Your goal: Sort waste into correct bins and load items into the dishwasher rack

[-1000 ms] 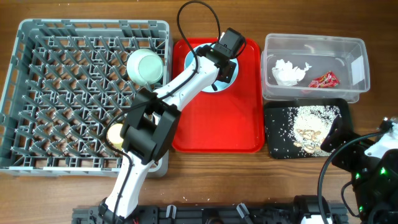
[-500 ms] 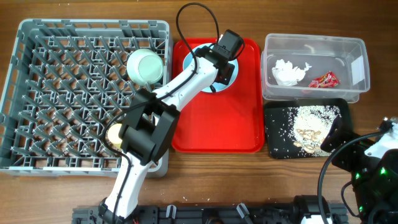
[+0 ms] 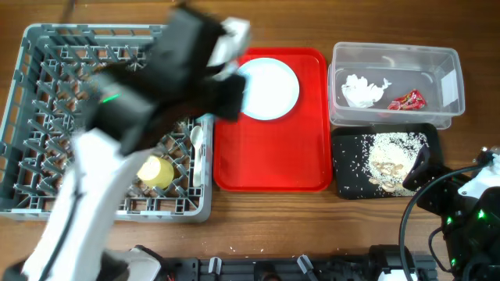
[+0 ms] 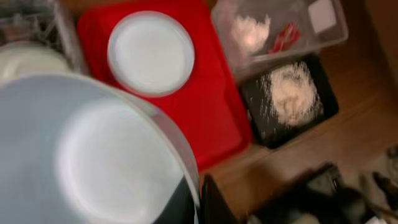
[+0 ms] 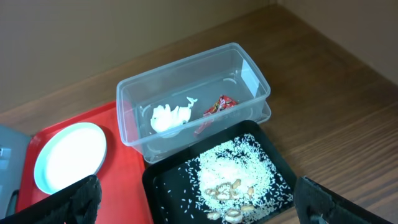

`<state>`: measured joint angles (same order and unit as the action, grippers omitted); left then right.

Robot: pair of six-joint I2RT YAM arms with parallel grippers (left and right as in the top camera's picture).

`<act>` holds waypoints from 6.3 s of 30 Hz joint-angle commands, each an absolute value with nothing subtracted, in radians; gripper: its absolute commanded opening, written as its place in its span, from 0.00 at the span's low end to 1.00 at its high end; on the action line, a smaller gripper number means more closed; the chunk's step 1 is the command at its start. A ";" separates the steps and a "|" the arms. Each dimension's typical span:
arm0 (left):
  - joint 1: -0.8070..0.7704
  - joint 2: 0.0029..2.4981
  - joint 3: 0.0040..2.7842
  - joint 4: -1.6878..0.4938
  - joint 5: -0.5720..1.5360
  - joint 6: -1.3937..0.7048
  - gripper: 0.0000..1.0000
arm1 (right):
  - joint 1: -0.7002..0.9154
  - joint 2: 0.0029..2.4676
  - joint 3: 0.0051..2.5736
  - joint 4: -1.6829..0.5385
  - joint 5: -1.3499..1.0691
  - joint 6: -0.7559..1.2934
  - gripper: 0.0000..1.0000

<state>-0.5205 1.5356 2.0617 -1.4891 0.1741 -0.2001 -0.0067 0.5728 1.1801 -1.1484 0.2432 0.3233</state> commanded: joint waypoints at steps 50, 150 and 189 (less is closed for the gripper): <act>0.531 1.855 1.279 -1.271 1.124 0.307 1.00 | -0.005 0.570 1.178 -1.146 0.238 0.317 1.00; 0.353 2.007 1.767 -0.959 1.122 0.049 0.04 | -0.005 0.570 1.178 -1.146 0.238 0.317 1.00; 0.363 1.573 1.768 -0.883 0.906 -0.228 1.00 | 0.075 0.299 0.948 -0.803 0.189 0.024 1.00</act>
<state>0.3561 1.5707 1.7672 -0.8825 0.9020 -0.2234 0.0402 0.4126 1.0657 -0.9962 0.3012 0.1638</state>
